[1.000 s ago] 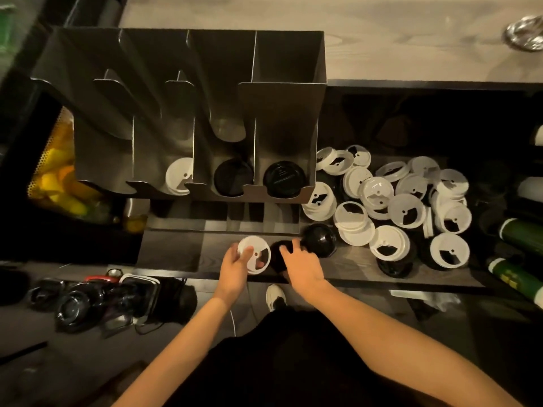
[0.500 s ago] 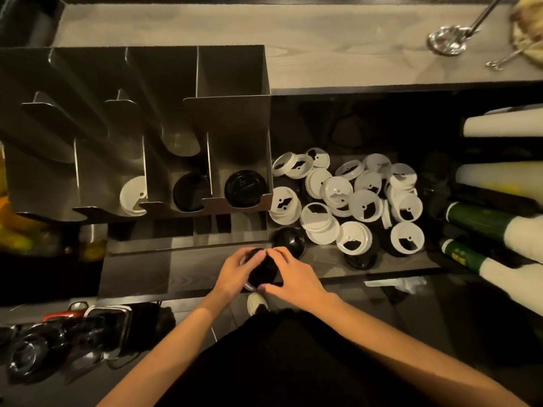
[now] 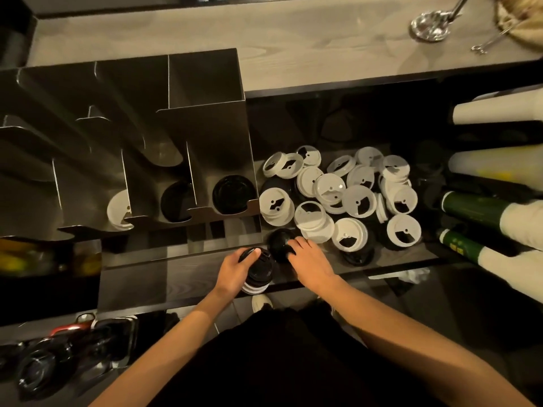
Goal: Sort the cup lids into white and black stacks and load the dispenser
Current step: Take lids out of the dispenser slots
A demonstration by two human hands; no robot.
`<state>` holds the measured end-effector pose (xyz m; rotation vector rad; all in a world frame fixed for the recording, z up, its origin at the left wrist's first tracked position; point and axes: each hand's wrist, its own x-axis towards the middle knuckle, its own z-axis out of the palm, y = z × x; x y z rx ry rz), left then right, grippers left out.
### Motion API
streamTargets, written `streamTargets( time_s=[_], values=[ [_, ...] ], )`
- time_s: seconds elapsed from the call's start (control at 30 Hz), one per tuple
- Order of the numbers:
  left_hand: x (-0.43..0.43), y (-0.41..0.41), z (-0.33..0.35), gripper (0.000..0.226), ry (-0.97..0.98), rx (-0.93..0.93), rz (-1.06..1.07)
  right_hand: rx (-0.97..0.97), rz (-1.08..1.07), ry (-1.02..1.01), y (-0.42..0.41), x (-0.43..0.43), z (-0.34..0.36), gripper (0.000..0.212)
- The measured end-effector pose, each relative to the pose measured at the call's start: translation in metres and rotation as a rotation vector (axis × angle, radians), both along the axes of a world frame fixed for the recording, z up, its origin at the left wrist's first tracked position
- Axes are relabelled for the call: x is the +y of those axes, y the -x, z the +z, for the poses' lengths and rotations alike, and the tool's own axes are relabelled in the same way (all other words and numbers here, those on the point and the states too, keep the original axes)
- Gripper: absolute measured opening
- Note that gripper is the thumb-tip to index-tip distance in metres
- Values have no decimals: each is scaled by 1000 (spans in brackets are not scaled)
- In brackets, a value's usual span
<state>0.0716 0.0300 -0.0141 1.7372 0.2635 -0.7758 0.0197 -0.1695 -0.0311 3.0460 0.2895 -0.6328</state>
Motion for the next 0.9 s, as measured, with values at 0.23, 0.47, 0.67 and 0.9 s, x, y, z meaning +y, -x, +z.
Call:
streamTargets(
  time_s=[0.23, 0.47, 0.67, 0.9],
  values=[
    [6, -1, 2, 17, 12, -5, 75, -173, -110, -218, 6, -7, 0, 24],
    [8, 2, -2, 16, 34, 18, 139, -182, -391, -358, -1, -19, 21, 35],
    [-4, 16, 7, 18, 9, -3, 191, -160, -99, -155, -8, -20, 5, 28],
    [-17, 34, 1, 29, -95, 42, 152, -79, -36, -165, -14, -22, -4, 29]
  ],
)
